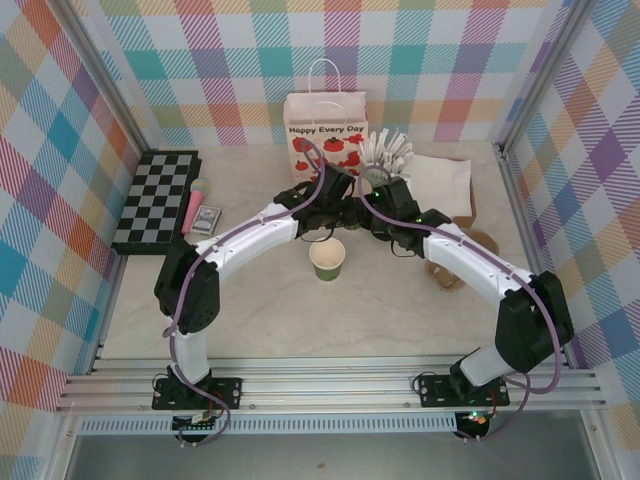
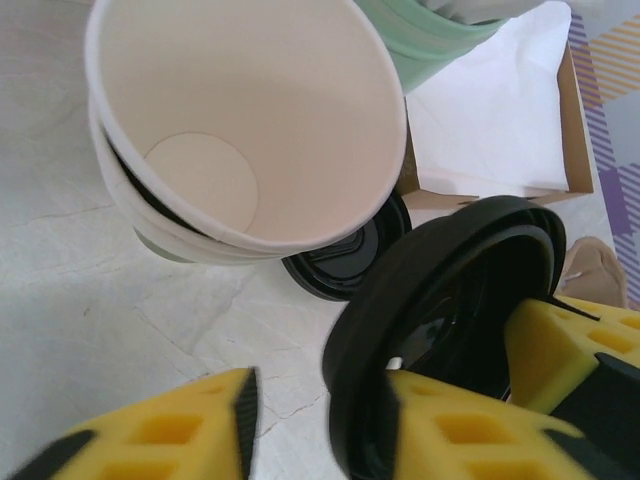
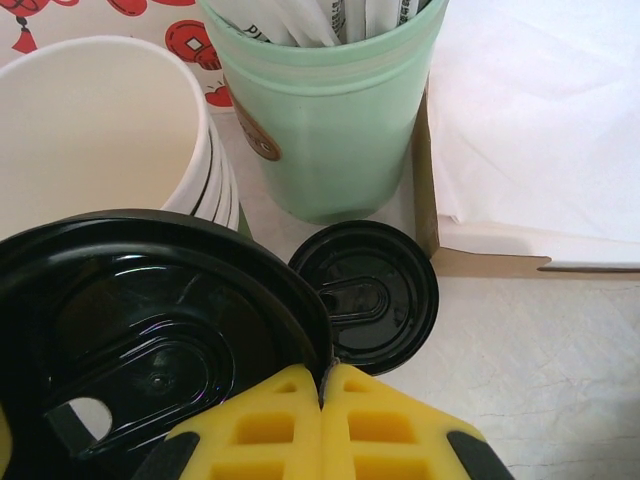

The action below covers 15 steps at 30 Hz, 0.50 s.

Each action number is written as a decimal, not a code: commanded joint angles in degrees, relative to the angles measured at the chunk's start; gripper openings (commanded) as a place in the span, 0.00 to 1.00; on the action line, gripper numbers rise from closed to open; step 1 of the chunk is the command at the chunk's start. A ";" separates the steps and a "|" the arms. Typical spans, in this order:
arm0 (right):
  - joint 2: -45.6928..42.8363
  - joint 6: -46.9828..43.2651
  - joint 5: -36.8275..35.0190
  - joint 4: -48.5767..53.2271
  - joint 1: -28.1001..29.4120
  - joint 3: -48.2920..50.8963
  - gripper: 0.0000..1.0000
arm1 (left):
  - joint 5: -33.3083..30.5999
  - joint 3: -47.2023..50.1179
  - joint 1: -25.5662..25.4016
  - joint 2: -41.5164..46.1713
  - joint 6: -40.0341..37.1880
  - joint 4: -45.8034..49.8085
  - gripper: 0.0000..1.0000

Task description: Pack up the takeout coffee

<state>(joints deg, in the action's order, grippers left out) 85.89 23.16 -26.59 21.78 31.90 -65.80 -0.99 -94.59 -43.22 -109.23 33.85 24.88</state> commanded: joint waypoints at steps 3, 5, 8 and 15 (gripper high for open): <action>-1.60 2.55 -0.76 2.17 0.62 -1.70 0.03 | -0.84 -2.71 -1.20 -1.62 -0.23 -1.36 0.21; -1.75 2.83 -0.16 2.00 0.62 -1.55 0.03 | -0.03 -2.58 -1.17 -1.60 -0.55 -1.92 0.16; -1.95 2.19 1.65 1.79 0.45 -1.65 0.07 | 0.39 -2.31 -1.26 -1.17 -1.72 -2.31 0.05; -3.76 -4.59 16.11 7.43 -4.63 -4.39 0.57 | -1.50 -0.90 -1.23 2.31 -13.86 -0.60 0.00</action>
<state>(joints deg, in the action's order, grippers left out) 84.77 22.44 -19.25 25.78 29.15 -67.99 -2.63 -95.50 -43.75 -110.17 27.51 25.32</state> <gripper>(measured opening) 0.556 0.057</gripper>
